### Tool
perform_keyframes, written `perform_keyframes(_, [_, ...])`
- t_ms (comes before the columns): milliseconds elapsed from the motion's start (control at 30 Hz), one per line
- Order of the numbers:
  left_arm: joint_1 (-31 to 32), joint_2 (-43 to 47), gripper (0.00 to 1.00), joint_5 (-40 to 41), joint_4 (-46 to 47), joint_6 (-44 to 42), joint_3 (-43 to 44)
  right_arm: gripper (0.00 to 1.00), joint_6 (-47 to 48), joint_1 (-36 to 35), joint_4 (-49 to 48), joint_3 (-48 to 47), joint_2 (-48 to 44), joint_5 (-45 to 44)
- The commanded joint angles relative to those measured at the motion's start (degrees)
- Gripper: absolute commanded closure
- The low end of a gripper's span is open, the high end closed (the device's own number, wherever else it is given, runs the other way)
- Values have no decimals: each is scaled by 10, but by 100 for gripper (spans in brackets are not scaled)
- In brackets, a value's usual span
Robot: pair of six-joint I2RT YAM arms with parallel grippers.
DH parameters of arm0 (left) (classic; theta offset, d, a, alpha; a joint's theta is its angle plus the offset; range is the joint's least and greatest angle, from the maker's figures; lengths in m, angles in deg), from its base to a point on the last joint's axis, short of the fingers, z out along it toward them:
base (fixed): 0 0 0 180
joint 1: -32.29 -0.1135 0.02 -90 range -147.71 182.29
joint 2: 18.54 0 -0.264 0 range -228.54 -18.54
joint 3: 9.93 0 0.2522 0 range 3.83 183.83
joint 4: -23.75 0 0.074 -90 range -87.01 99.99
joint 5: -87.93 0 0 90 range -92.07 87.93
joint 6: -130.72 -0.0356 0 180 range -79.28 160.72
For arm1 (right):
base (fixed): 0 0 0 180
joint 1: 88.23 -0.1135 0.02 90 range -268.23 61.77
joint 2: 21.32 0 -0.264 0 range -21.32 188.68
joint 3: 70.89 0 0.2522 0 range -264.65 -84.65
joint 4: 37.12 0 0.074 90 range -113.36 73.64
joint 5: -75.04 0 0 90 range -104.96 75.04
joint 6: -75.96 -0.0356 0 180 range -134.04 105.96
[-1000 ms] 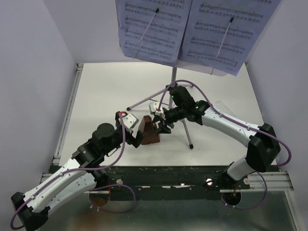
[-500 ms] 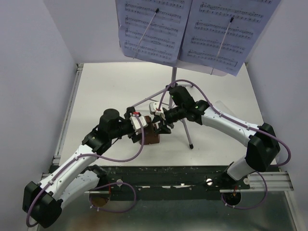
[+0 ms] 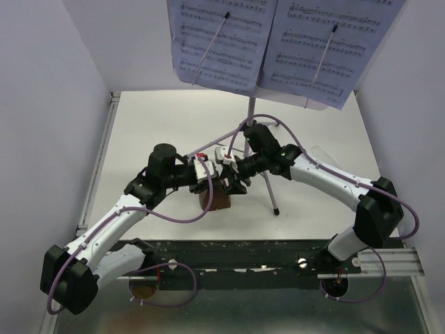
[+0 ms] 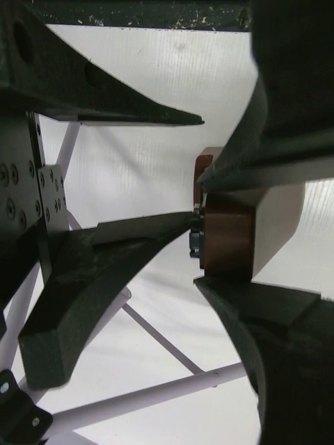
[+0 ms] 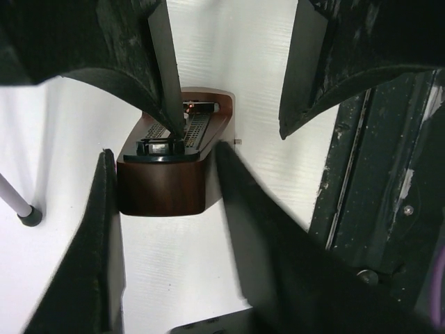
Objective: Set up the instrument practice props
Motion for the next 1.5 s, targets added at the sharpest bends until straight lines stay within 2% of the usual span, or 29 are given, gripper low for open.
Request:
perform_keyframes(0, [-2, 2, 55, -74, -35, -2, -5, 34, -35, 9, -45, -11, 8, -27])
perform_keyframes(233, [-17, 5, 55, -87, -47, -9, -11, 33, -75, 26, -90, 5, -3, -60])
perform_keyframes(900, [-37, -11, 56, -145, -73, -22, 8, 34, -66, 45, -68, -3, 21, 58])
perform_keyframes(1467, [-40, -20, 55, -153, -71, -21, 9, 34, -66, 41, -49, -18, 50, 81])
